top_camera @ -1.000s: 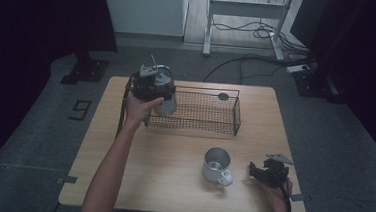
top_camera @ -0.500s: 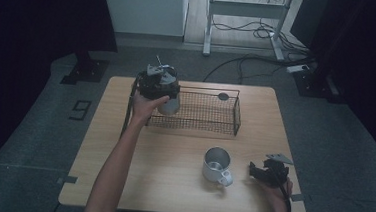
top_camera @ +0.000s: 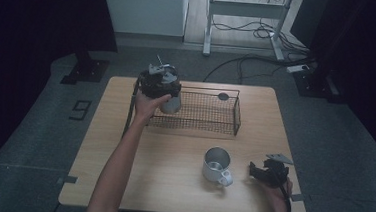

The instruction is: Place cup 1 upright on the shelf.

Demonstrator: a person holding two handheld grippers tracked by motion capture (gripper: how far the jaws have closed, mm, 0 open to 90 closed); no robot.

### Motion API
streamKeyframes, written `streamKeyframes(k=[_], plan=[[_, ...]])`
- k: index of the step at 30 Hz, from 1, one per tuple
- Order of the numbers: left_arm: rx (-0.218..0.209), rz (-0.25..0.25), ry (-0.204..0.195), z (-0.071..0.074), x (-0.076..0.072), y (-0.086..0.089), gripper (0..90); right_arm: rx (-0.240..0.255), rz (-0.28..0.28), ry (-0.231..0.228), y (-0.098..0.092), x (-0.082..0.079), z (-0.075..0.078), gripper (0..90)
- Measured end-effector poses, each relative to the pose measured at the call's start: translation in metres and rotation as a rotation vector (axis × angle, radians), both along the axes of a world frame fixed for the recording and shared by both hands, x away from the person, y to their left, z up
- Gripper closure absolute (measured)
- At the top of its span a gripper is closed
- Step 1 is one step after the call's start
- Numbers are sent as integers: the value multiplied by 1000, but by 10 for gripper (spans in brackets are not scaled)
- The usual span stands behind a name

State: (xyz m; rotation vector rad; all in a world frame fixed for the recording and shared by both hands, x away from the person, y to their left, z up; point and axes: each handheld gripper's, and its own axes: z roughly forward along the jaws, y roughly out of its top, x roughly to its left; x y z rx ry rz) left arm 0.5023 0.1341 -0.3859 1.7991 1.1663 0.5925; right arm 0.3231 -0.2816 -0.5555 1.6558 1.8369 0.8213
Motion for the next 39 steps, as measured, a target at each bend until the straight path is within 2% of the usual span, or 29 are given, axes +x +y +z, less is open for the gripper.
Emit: streamKeyframes(k=[6, 17, 26, 39], plan=[[4, 15, 10, -6, 6, 2, 41, 0, 0, 0, 0, 0, 0, 129], [22, 14, 39, -26, 15, -8, 41, 0, 0, 0, 0, 0, 0, 129], [28, 27, 65, -43, 19, -7, 40, 0, 0, 0, 0, 0, 0, 128], [37, 43, 83, -57, 22, -6, 40, -1, 0, 0, 0, 0, 0, 128]])
